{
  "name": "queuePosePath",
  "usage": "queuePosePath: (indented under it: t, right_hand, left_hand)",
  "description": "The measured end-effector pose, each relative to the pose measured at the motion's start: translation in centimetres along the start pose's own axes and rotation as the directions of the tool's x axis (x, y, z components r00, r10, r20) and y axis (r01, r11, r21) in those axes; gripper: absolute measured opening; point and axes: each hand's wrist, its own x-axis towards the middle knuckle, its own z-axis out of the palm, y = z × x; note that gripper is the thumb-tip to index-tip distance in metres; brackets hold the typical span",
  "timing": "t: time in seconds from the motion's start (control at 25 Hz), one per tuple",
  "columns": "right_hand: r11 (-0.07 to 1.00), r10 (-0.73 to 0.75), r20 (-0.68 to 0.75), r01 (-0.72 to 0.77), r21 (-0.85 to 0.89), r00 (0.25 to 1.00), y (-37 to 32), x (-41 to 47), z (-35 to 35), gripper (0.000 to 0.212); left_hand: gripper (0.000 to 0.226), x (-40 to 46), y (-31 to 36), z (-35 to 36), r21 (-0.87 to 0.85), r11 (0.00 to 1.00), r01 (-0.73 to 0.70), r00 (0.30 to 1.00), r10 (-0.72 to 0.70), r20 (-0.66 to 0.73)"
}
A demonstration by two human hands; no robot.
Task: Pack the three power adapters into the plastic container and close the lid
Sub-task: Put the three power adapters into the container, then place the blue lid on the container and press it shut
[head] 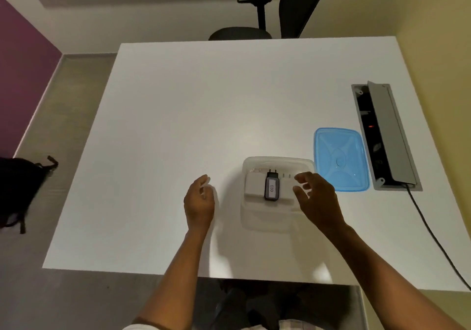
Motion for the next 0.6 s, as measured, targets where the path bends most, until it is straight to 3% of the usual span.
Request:
queuePosePath:
  t: [0.24, 0.4, 0.6]
  right_hand:
    - [0.915, 0.318, -0.097, -0.279, 0.293, 0.943, 2.1, -0.1, -3.0, 0.048]
    - [0.805, 0.475, -0.060, -0.406, 0.433, 0.878, 5.0, 0.2, -5.3, 0.034]
    - [0.717, 0.603, -0.048, -0.515, 0.469, 0.796, 9.3, 0.6, -7.4, 0.014]
  left_hand:
    - [0.025, -0.4, 7.9, 1.5, -0.188, 0.981, -0.038, 0.992, 0.060, 0.115]
    - [0.028, -0.5, 12.3, 4.4, -0.169, 0.985, -0.040, 0.973, 0.076, 0.216]
    - [0.026, -0.3, 16.8, 9.6, -0.099, 0.989, -0.111, 0.940, 0.137, 0.312]
